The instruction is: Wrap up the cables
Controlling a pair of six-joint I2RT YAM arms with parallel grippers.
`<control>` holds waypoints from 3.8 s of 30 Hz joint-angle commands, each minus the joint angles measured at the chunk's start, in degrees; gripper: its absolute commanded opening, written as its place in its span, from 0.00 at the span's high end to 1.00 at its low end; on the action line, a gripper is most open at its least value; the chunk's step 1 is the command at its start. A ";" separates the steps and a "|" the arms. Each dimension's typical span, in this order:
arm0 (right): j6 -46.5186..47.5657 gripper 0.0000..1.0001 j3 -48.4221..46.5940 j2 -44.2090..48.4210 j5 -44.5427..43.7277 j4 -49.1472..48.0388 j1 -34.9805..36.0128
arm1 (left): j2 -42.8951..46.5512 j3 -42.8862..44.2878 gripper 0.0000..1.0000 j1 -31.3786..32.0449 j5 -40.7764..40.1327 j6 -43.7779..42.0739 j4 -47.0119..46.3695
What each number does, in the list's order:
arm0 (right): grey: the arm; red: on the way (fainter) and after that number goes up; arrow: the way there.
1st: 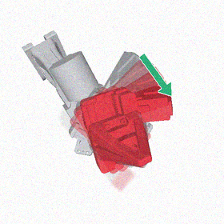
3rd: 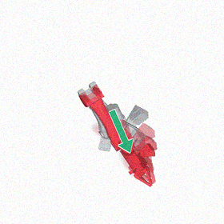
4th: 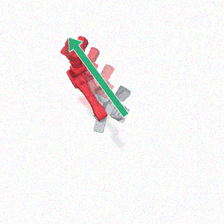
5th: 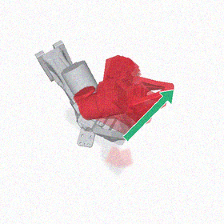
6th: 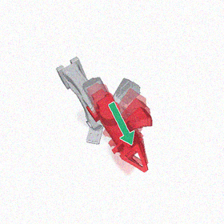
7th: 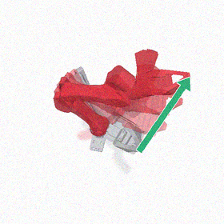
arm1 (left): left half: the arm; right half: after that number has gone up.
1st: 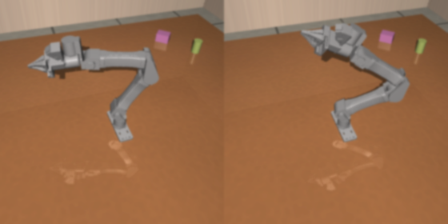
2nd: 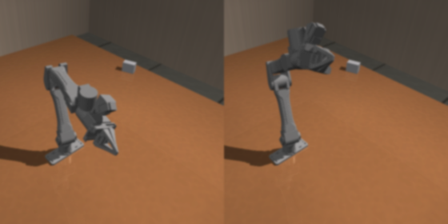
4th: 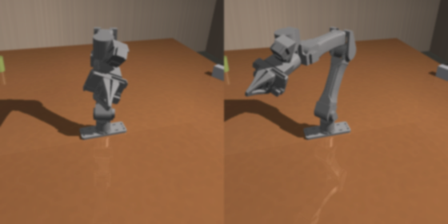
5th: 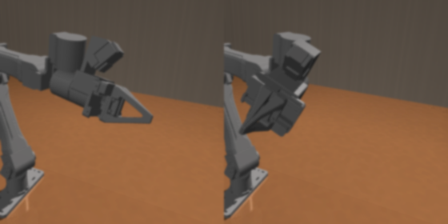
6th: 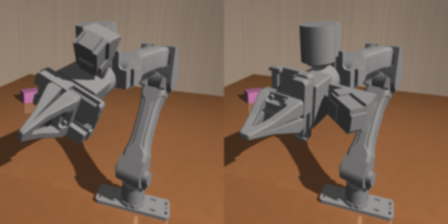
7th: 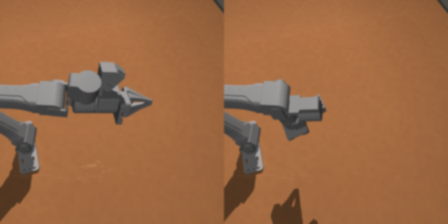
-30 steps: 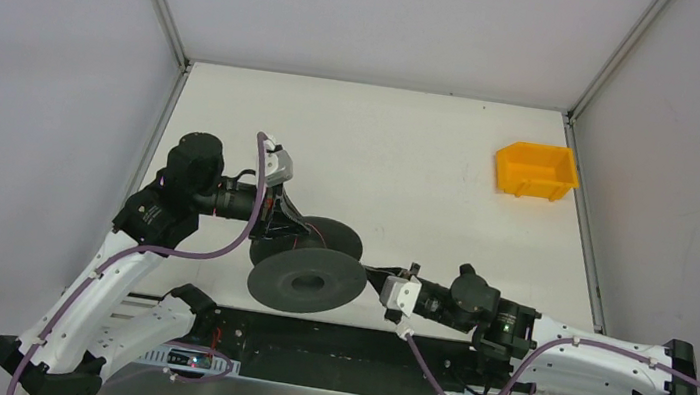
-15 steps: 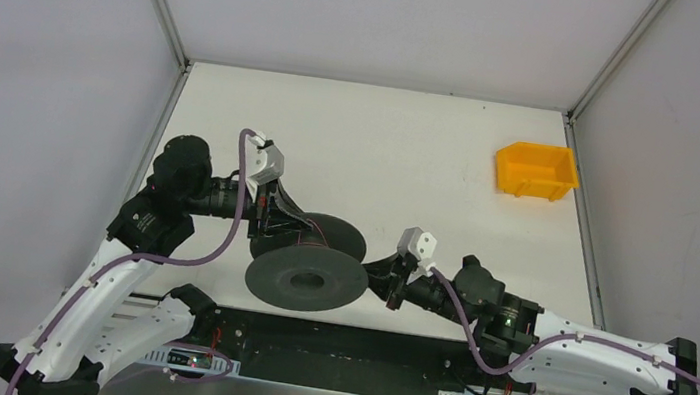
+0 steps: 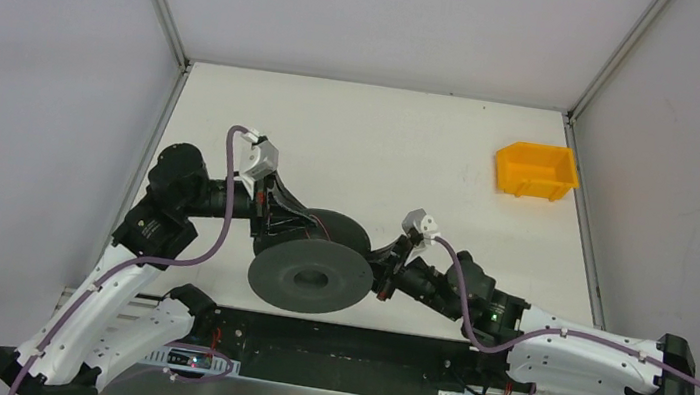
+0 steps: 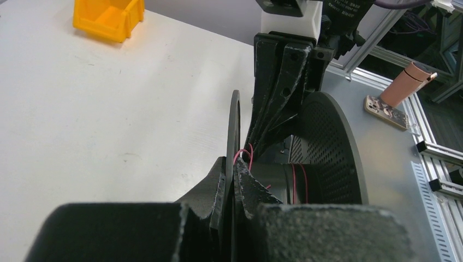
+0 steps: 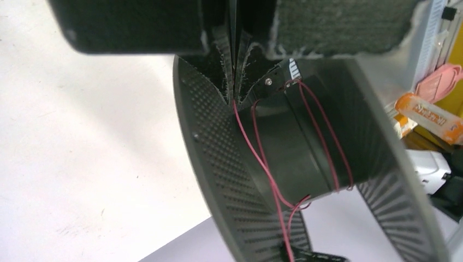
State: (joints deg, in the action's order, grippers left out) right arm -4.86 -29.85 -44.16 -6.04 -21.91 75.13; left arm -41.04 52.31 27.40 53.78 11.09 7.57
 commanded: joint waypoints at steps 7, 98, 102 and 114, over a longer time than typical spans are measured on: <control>-10.75 1.00 2.24 -2.80 -6.19 -14.37 -0.96 | 1.75 -2.31 1.00 -0.15 -7.83 1.88 -7.31; 6.66 1.00 -33.80 -14.30 45.97 35.87 -21.37 | 0.97 -4.49 1.00 -0.15 2.23 0.47 -4.74; 6.88 1.00 -33.52 -12.88 48.75 35.80 -23.48 | 1.58 -5.02 1.00 -0.15 2.92 0.04 -4.14; 5.65 1.00 -32.20 -11.30 52.41 34.09 -28.06 | 3.08 -4.77 0.86 -0.15 2.78 -3.02 1.16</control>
State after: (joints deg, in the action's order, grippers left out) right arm 2.59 -62.17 -57.56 48.45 15.70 49.56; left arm -39.46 47.18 27.29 54.00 10.41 6.98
